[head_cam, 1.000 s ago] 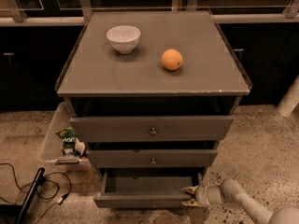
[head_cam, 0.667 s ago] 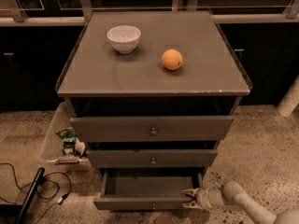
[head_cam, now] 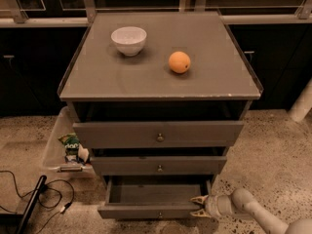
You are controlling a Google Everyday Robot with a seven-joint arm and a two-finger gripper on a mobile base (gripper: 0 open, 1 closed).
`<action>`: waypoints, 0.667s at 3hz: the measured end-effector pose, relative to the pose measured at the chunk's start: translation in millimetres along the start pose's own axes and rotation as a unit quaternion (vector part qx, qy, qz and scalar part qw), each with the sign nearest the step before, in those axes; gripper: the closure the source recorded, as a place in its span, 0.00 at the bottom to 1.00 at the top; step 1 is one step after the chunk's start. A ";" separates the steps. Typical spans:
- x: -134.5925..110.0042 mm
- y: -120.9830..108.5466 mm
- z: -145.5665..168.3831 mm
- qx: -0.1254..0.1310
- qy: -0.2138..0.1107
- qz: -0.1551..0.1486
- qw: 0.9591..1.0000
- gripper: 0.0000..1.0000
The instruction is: Open bottom drawer
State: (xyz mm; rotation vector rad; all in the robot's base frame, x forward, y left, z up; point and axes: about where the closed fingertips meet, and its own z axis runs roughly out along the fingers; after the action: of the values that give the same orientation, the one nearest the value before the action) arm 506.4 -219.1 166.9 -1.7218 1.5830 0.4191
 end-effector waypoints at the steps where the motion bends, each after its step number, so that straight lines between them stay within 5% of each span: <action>1: 3.7 2.0 0.1 -0.007 -0.016 0.011 1.000 0.10; 2: 7.3 20.0 -10.0 -0.010 -0.033 0.013 0.999 0.13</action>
Offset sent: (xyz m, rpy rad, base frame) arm -0.0455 -0.0307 -0.0032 0.0982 0.0330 0.0193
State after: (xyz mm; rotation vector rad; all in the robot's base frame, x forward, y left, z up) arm 486.3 -230.5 162.6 -1.6866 1.5612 0.5005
